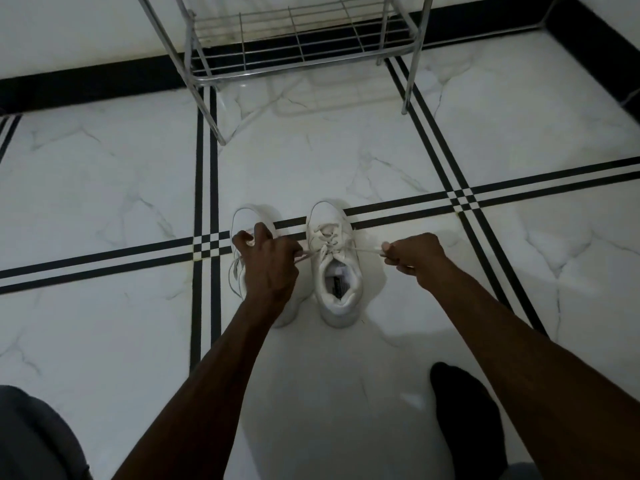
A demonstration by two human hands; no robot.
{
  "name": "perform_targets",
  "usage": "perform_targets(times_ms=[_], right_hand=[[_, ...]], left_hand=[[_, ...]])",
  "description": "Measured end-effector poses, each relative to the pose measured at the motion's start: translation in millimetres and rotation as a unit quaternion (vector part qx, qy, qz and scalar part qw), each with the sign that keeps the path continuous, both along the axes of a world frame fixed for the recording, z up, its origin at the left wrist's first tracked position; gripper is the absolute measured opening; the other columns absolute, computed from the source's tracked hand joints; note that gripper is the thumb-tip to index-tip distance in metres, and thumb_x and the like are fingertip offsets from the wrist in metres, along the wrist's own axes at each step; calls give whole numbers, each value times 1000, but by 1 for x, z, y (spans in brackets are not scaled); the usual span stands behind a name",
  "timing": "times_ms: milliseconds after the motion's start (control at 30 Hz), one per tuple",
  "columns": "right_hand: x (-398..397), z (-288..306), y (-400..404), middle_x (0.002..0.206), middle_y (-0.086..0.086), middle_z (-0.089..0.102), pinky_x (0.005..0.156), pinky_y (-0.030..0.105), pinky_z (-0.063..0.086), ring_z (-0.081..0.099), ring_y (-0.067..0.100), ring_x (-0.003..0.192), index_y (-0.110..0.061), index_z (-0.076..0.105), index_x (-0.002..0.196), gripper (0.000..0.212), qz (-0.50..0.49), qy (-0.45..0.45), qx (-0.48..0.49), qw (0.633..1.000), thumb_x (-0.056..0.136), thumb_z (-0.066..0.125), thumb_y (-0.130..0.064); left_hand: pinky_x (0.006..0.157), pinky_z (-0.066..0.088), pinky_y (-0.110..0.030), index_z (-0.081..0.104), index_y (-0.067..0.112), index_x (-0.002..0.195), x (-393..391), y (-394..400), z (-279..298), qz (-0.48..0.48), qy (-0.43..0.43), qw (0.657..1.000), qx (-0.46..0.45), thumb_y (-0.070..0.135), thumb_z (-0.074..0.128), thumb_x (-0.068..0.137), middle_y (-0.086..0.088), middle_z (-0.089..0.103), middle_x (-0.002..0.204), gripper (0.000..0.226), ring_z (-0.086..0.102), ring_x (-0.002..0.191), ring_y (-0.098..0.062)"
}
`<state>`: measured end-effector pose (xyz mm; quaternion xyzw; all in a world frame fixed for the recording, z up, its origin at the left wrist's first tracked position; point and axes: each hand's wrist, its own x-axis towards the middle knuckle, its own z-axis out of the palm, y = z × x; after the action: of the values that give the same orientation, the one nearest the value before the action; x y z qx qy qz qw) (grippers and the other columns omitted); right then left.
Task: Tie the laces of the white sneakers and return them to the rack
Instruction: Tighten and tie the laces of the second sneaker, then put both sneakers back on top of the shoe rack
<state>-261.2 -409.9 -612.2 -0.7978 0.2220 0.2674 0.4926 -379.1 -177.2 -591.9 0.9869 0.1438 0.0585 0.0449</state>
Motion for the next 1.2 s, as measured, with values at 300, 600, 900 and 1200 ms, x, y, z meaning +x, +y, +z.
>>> perform_targets(times_ms=[300,600,900,1200], right_hand=[[-5,8,9,86,11,77,78,27,52,71,23,85,2,76,83,27,150,-170,-175,958,83,76,-26],[-18,8,30,112,10,73,98,38,49,65,26,106,-9,73,107,18,390,-305,-40,868,90,65,-6],[-32,0,34,103,8,66,86,47,44,63,30,99,-12,56,112,30,490,-459,-318,669,86,40,-8],[-36,-6,39,112,12,63,84,43,44,60,33,106,-10,51,120,23,469,-365,-264,760,97,48,-15]], left_hand=[[98,22,-51,81,21,95,-5,1,-6,12,50,999,-7,6,66,85,-3,73,82,24,52,112,-30],[90,19,-43,70,23,113,9,-22,0,-28,89,993,-77,8,52,90,0,74,115,33,46,121,-32],[89,23,-48,75,19,80,0,-17,-6,-97,30,989,109,5,56,71,2,73,76,25,60,106,-34],[89,23,-47,80,28,95,-1,-6,-13,-73,13,997,-6,12,58,86,8,77,93,29,54,120,-31]])
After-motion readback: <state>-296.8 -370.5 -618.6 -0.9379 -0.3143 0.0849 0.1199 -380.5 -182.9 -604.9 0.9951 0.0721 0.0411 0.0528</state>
